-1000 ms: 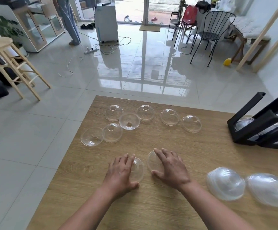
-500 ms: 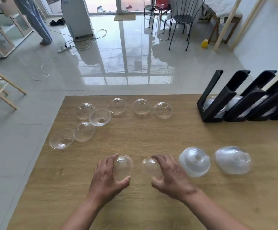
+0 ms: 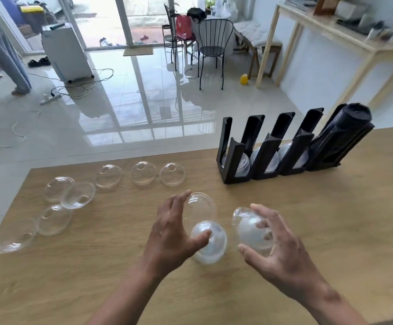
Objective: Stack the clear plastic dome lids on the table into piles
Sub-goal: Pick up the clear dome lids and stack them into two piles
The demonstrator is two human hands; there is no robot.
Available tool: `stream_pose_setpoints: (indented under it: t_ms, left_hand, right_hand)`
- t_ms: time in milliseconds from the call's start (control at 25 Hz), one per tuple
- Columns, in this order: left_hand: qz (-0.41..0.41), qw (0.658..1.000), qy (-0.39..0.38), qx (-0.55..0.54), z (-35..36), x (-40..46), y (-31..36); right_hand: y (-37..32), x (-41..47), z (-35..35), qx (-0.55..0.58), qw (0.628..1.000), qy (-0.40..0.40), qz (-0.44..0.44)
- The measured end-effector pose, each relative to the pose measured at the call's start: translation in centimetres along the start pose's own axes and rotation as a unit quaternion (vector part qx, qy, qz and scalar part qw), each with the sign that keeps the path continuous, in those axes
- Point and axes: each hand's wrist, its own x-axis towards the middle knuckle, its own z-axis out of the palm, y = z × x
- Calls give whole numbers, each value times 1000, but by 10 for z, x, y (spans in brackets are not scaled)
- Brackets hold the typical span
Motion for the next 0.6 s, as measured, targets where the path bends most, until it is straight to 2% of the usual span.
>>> stream_pose_setpoints:
  t_ms: [240, 400, 600]
  left_hand:
    - [-32, 995, -68, 72, 50, 2, 8]
    - [-70, 980, -131, 132, 79, -11, -2]
    - [-102, 980, -125, 114, 90, -10, -3]
  right_hand:
    - [44, 17, -42, -39, 998, 37, 16]
    - [63, 30, -47, -75, 997, 25, 7]
    - [80, 46, -24, -138, 990, -18, -20]
